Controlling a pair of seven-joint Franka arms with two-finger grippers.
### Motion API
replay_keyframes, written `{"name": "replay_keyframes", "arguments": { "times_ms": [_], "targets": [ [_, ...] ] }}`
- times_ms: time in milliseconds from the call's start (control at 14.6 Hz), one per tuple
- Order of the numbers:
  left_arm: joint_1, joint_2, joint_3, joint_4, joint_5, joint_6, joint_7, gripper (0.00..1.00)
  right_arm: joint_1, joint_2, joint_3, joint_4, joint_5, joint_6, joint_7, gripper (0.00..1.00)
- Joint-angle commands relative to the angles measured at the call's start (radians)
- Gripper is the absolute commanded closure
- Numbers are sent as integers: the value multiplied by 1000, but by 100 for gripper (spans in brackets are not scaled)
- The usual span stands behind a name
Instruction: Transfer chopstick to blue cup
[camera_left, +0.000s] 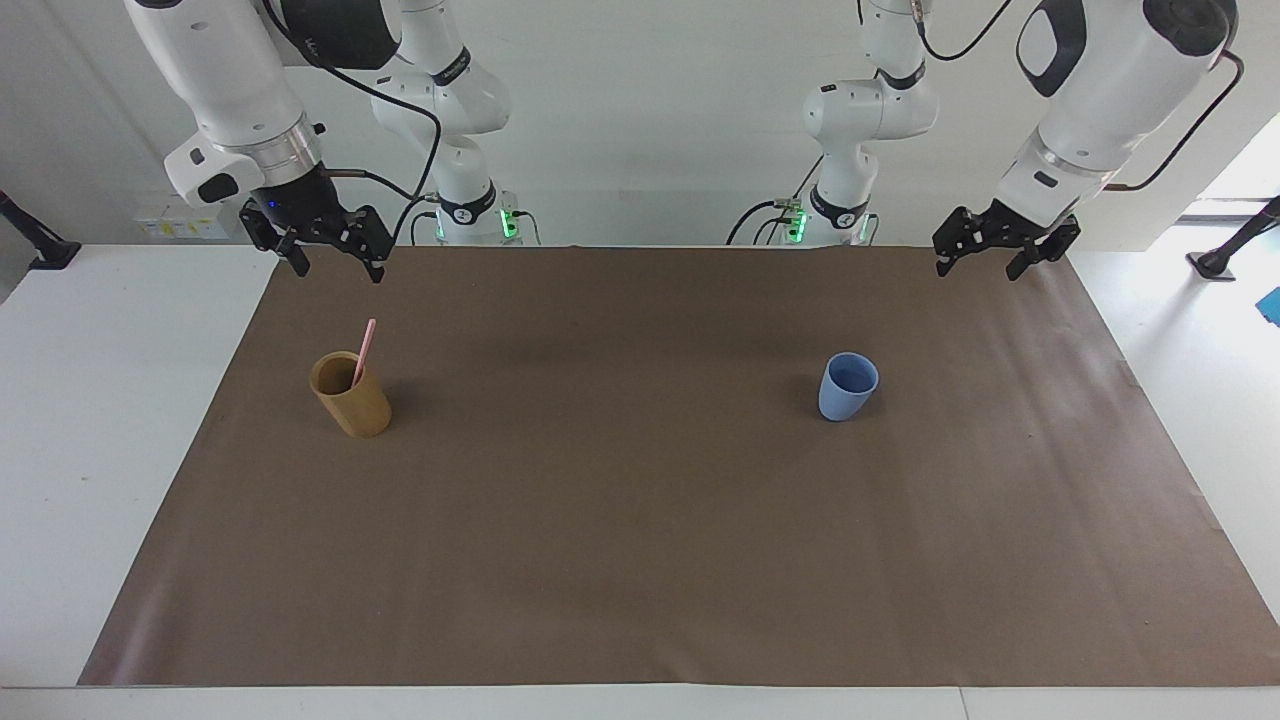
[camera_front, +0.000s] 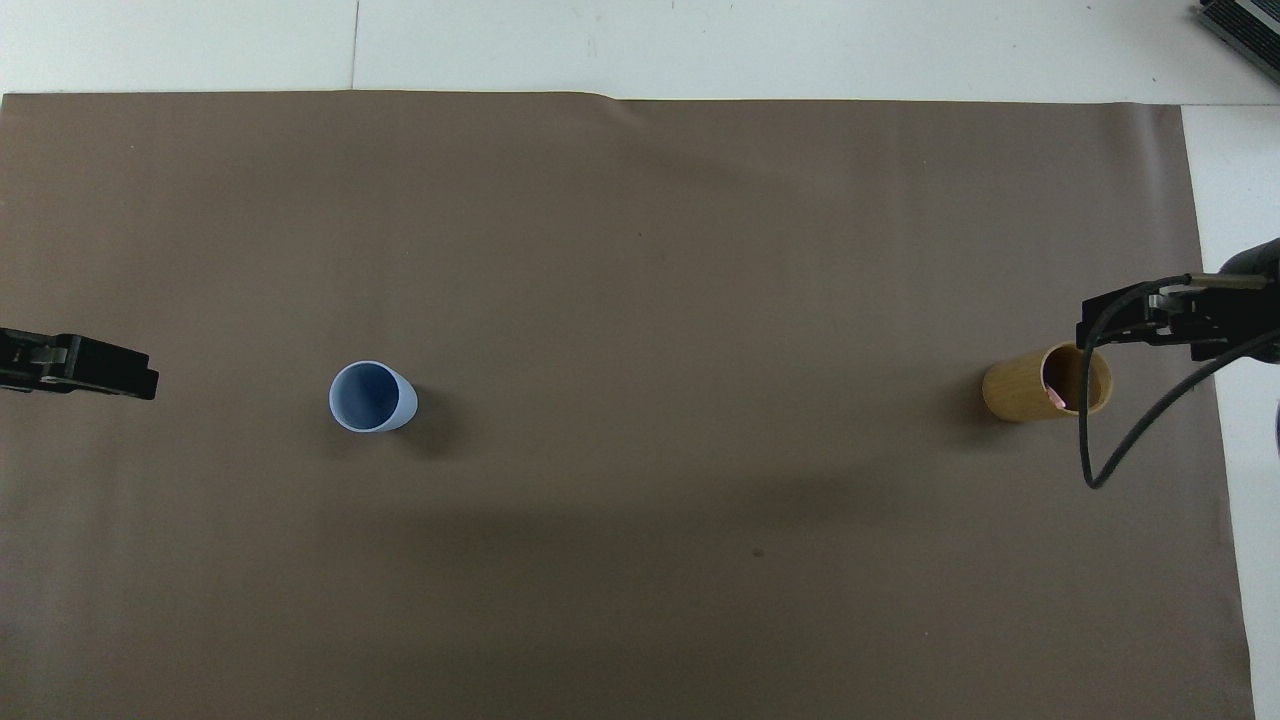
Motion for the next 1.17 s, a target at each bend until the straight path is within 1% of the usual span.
{"name": "replay_keyframes", "arguments": {
  "times_ms": [0,137,343,480,755,961,1098],
  "targets": [
    [-21,-25,-6,-133,-8,132,-89,0,-10,-2,2,0,13,-5,-18,0],
    [-25,-16,-6,-192,-12,205,-154,0,-10,-2,2,0,13,-5,-18,0],
    [-52,-4,-6,-291,-15,362,-231,0,-10,-2,2,0,13,-5,-18,0],
    [-55,44,-6,-304,-17,431,-272,0,-10,-2,2,0,13,-5,-18,0],
    [-77,94,-8,-338,-17,499,-304,0,-10,-2,2,0,13,-5,-18,0],
    [-94,101,-8,-348,-17,514,-307,0,-10,-2,2,0,13,-5,-17,0],
    [-97,110,-8,-373,-17,532,-307,0,-10,-2,2,0,13,-5,-18,0]
  ]
}}
